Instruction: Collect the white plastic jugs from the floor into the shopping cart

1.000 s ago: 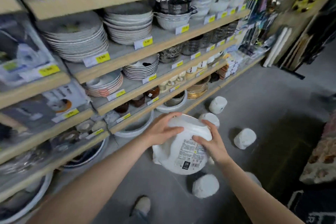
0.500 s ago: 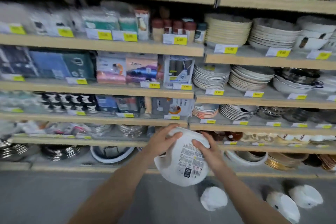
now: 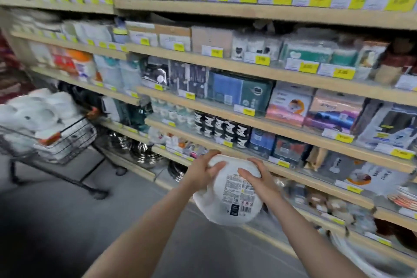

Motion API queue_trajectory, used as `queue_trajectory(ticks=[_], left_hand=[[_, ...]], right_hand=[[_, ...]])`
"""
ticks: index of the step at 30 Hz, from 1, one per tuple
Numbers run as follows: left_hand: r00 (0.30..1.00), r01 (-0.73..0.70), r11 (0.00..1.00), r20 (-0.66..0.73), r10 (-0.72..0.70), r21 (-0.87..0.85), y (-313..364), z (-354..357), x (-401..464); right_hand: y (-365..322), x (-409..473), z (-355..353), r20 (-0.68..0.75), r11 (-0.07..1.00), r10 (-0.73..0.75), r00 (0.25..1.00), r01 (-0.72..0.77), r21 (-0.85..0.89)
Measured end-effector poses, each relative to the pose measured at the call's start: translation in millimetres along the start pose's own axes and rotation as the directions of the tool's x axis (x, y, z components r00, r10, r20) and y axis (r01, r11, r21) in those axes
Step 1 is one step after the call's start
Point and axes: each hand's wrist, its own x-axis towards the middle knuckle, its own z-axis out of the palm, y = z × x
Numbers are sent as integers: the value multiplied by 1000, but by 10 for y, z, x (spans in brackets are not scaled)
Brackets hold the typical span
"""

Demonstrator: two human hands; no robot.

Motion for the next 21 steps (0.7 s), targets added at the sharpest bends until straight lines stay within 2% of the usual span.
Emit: queue_trajectory(ticks=[5, 10, 14, 21], left_hand=[[977, 77, 997, -200, -74, 5, -820, -984, -375], [902, 148, 988, -404, -150, -36, -1440, -1690, -753], [846, 139, 990, -520, -118, 3, -1858, -2179, -865], [781, 126, 988, -622, -46, 86, -2644, -3053, -684]], right_hand=[[-401, 189, 1247, 206, 998, -52, 977, 41, 54], [-628, 450, 2260, 358, 991, -130, 925, 120, 51], [-779, 730, 2986, 457, 981, -191, 869, 181, 65], [-987, 1518, 4200, 575, 946, -310, 757, 308, 105]])
